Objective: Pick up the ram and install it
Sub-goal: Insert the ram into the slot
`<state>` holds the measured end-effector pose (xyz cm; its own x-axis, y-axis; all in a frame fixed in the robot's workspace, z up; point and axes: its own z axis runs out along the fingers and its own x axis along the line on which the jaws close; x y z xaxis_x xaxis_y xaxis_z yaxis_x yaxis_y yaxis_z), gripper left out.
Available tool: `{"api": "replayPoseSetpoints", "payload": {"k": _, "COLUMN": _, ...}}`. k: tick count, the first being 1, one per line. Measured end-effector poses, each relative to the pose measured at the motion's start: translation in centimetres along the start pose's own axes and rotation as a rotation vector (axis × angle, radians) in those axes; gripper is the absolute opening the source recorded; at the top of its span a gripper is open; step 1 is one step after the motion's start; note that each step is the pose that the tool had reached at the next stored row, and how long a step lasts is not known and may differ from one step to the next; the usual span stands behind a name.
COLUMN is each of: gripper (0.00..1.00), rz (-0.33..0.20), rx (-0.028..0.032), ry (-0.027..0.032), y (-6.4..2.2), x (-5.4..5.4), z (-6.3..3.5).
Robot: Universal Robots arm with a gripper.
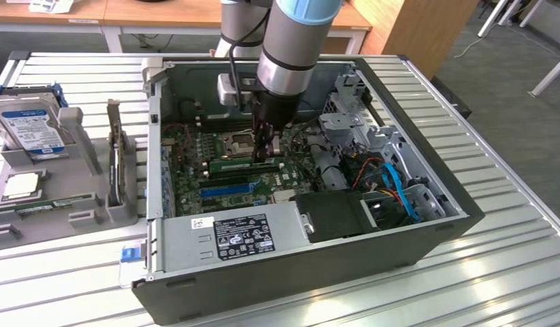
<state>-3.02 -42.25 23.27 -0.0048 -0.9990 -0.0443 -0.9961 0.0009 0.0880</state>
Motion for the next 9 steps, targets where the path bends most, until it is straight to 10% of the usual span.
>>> {"api": "replayPoseSetpoints", "payload": {"k": 9, "gripper": 0.12, "rz": 0.000, "rx": 0.0001, "ry": -0.0003, "y": 0.02, "x": -0.01, "z": 0.09}}
